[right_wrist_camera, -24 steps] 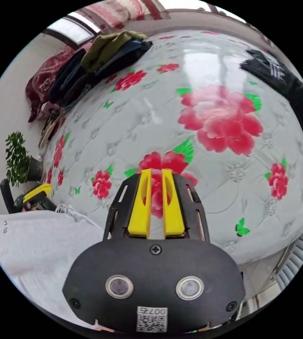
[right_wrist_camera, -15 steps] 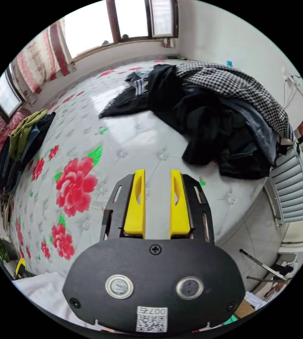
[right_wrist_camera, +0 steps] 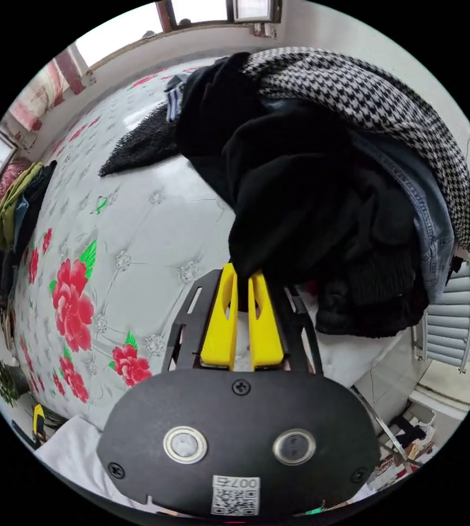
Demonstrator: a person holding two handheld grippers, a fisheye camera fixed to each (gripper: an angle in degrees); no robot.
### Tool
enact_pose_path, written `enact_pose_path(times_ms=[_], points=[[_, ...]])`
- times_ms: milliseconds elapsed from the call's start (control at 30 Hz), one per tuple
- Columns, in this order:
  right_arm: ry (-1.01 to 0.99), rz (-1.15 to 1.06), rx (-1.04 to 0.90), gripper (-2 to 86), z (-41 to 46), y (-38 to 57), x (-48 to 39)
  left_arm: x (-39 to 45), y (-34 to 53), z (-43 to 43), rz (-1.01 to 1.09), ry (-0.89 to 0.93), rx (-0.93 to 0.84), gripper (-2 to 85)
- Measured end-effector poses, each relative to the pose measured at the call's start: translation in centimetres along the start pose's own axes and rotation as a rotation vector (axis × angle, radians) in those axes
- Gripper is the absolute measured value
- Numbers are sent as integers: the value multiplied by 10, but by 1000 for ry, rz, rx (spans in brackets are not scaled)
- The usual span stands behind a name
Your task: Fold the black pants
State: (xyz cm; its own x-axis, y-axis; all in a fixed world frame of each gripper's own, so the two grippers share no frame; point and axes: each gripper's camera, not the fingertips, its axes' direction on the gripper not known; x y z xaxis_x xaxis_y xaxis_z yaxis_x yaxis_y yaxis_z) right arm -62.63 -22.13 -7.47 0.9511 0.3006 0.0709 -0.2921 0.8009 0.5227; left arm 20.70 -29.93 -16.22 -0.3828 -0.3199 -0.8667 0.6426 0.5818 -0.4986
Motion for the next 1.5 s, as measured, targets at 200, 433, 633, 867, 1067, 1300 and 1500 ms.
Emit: enact_pose_path(times_ms=[200, 433, 633, 867, 1067, 1300, 1500], points=[[-528, -424, 28, -1, -51, 70, -125, -6, 14, 1, -8, 14, 6, 63], [-886, -951, -34, 7, -106, 184, -305, -31, 15, -19, 7, 30, 78, 63], [-742, -1406, 300, 14, -203, 232, -316, -72, 39, -45, -14, -9, 128, 63], [-733, -1463, 272, 25, -253, 262, -340, -63, 19, -35, 200, 217, 159, 177], [-887, -1463, 154, 31, -257, 286, -356, -14, -41, -40, 371, 115, 166, 5], [-840, -1648, 834, 3, -398, 331, -246, -116, -23, -44, 76, 119, 82, -7], [-536, -2060, 1257, -1, -480, 452, -222, -170, -2, -72, -109, 50, 92, -7]])
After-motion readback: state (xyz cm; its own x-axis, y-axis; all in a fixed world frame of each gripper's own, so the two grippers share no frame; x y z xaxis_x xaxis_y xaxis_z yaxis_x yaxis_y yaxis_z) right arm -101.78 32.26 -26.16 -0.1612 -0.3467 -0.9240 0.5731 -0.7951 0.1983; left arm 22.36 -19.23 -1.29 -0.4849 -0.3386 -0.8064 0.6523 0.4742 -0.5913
